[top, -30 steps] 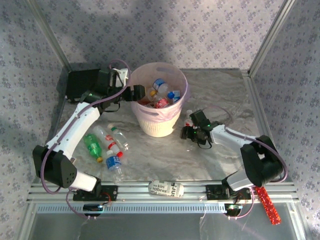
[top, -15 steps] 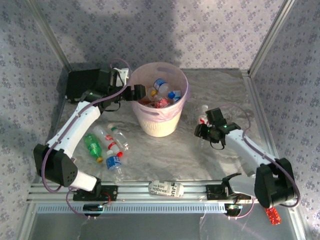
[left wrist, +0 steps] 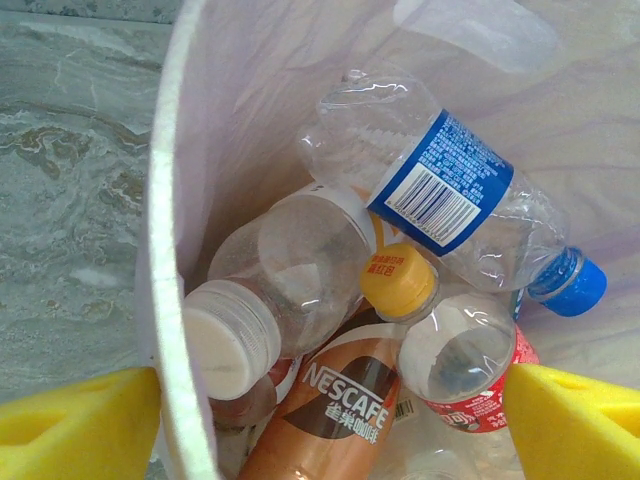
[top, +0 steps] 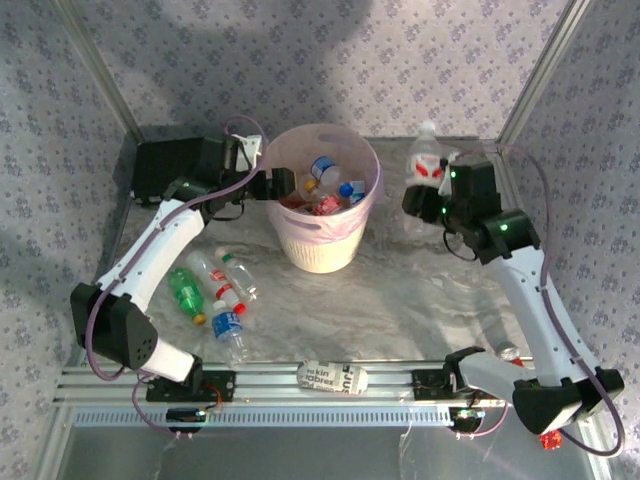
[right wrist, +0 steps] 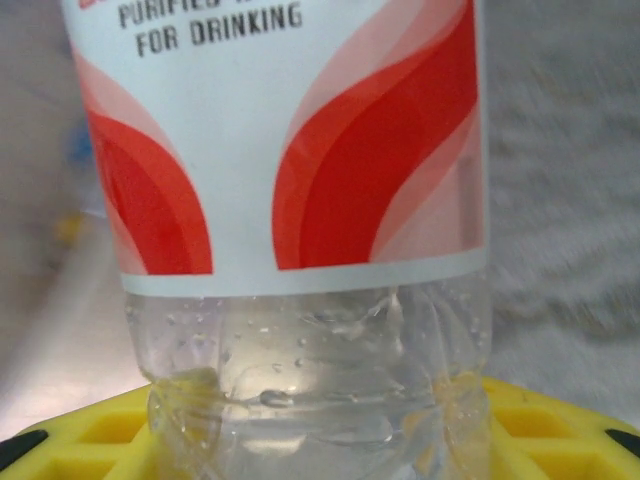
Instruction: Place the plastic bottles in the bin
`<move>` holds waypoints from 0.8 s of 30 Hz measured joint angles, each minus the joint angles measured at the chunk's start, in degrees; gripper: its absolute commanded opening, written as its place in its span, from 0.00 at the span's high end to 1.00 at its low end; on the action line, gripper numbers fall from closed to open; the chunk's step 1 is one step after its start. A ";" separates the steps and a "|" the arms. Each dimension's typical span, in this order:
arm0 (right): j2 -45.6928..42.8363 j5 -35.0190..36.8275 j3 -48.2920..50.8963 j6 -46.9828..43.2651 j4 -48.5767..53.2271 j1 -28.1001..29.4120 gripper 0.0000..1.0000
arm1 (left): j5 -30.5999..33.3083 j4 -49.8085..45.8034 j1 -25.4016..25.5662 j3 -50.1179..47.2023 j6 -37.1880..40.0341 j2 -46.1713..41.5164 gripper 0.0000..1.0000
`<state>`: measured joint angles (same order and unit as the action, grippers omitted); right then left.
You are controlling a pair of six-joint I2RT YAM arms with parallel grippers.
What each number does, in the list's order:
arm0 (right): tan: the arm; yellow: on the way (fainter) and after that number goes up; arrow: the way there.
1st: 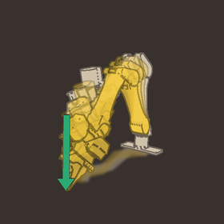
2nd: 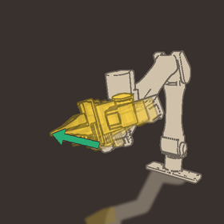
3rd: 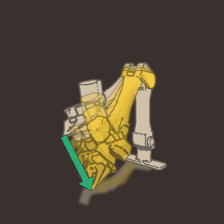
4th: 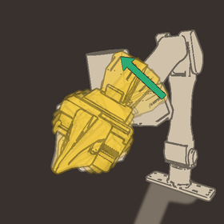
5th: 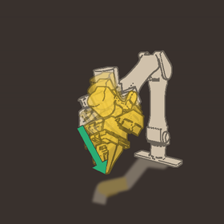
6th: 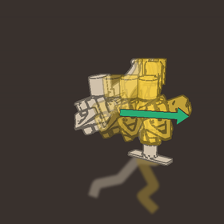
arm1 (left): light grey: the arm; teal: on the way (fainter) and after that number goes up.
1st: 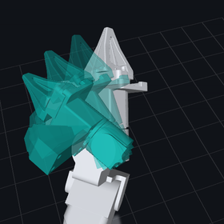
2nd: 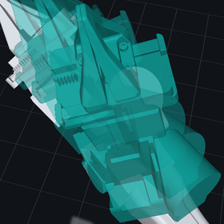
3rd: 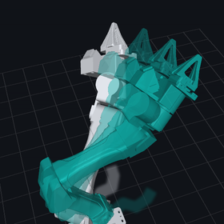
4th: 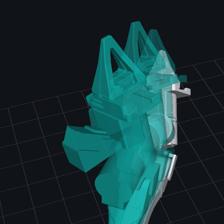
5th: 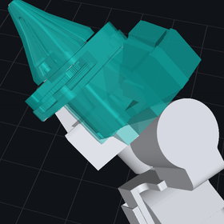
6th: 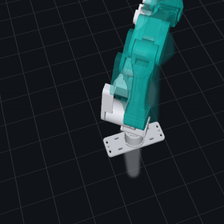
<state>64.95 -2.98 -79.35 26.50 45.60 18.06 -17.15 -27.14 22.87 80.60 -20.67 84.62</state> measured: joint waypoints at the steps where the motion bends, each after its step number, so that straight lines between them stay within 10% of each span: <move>1: 0.92 0.22 -2.91 -0.48 0.02 1.14 0.45 | 0.00 0.02 0.11 0.09 -0.02 0.15 0.12; 11: 19.34 1.25 -26.25 -4.00 -0.59 14.86 0.45 | 0.90 0.20 3.02 1.99 -0.04 2.01 0.12; 24: 28.96 1.66 -23.87 -5.25 0.59 16.48 0.31 | 1.53 -1.86 4.24 4.07 0.68 2.60 0.12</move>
<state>93.91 -1.32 -103.22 21.26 46.19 34.54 -15.62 -28.99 27.11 84.66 -19.99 87.22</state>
